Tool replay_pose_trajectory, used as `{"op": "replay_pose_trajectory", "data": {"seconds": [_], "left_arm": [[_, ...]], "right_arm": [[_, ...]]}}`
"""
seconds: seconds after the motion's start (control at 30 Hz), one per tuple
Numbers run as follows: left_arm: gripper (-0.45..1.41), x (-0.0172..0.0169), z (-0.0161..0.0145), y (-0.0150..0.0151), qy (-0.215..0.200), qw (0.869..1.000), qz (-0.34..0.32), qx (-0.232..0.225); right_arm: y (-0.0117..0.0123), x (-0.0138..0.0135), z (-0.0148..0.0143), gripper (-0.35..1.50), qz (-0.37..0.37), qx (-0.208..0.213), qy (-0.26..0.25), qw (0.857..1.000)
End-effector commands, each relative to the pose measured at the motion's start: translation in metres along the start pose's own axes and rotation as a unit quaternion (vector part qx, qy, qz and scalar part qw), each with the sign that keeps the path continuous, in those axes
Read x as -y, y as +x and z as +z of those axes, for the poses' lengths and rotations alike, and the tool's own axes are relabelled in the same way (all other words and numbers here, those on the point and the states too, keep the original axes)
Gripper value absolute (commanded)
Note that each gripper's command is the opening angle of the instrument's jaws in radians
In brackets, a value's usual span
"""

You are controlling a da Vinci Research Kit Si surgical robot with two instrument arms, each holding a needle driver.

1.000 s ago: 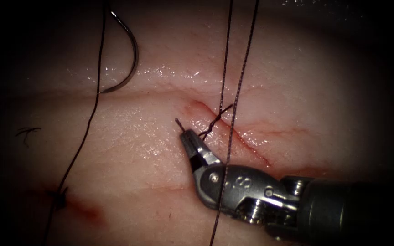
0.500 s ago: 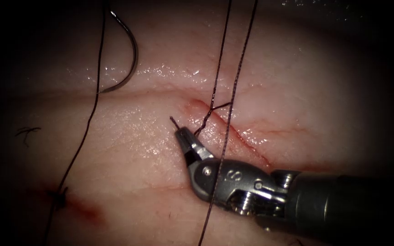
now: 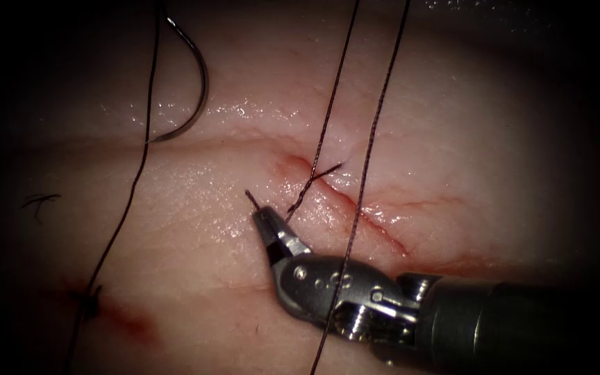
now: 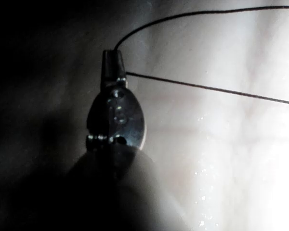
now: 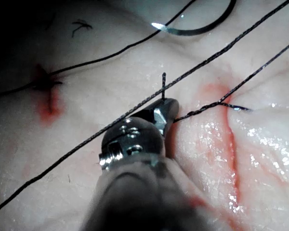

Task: Wound Closure

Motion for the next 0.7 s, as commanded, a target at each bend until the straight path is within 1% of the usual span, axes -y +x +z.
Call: {"op": "replay_pose_trajectory", "data": {"seconds": [0.03,0.27,0.37,0.6,0.7], "left_arm": [[-0.45,0.0004,0.0007,-0.0002,0.0,1.0,0.001,0.0],[-0.45,0.0007,0.0007,-0.0004,0.0,1.0,0.002,-0.002],[-0.45,0.0008,0.0007,-0.0004,0.0,1.0,0.002,-0.002],[-0.45,0.0,0.0005,-0.0004,-0.004,1.0,0.006,-0.001],[-0.45,-0.0001,0.0002,-0.0004,-0.007,1.0,0.006,-0.003]], "right_arm": [[-0.0001,0.0007,0.0005,-0.35,0.003,-0.002,0.001,1.0],[-0.0005,0.0013,0.0005,-0.35,0.024,0.002,0.003,1.0],[-0.001,0.002,0.0005,-0.35,0.03,0.007,0.005,1.0],[-0.0008,0.0016,0.0006,-0.35,0.037,0.009,0.007,0.999],[-0.0011,0.0019,0.0006,-0.35,0.047,0.008,0.007,0.999]]}}
